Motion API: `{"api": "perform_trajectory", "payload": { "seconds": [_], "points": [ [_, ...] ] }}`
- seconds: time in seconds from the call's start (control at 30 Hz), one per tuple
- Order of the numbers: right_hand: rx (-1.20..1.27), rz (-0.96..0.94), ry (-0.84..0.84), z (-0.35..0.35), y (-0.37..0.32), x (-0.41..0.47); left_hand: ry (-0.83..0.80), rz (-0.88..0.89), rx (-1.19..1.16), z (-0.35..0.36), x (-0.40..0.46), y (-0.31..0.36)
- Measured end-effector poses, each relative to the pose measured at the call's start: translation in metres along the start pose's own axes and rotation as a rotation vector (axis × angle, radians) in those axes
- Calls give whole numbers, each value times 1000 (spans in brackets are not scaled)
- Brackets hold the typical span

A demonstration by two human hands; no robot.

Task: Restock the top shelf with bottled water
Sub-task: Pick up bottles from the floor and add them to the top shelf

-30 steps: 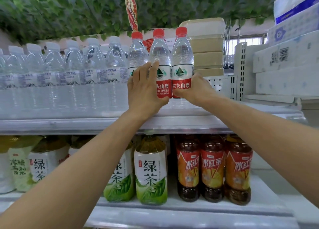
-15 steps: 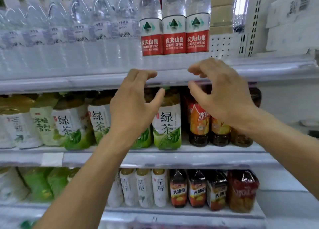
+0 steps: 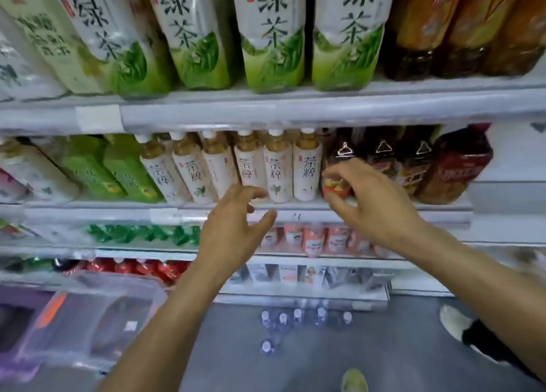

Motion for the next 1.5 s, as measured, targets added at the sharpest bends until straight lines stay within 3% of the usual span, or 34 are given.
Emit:
{"api": "perform_trajectory", "payload": {
  "seconds": [0.17,0.47,0.63,0.83,1.03,1.1,1.2,1.5],
  "points": [
    [91,162,-250,105,38,-37,-177,-268,-132,76,-44,-86],
    [179,412,-768,364,122,-141,-381,-868,-280,265,-166,-245],
    [89,437,-970,482,172,-184,-518,-1004,-245,367,-213,-325],
    [-49,364,-989,612,220,-199,-548,-1034,-221,471,-236,-416],
    [-343,-90,-831,696,234,-167,-532,-944,-168,539,-246,-477],
    [-408,-163,-866,721,242,-163,-536,-923,-149,560,-254,-491],
    [-426,-164,-913,750,258,-162,-438,-912,-225,586,-261,-508],
    [-356,-163,-795,765,265,-152,-244,-981,-373,600,-256,-515]
  ]
}}
Point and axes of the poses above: each hand's wrist, its own x-axis towards the middle knuckle, its own z-axis out of the palm, y = z × x, the point moved 4 cm from there along x, towards the middle knuckle, and after that the axes turned 2 degrees about -y, right-handed, at the moved point
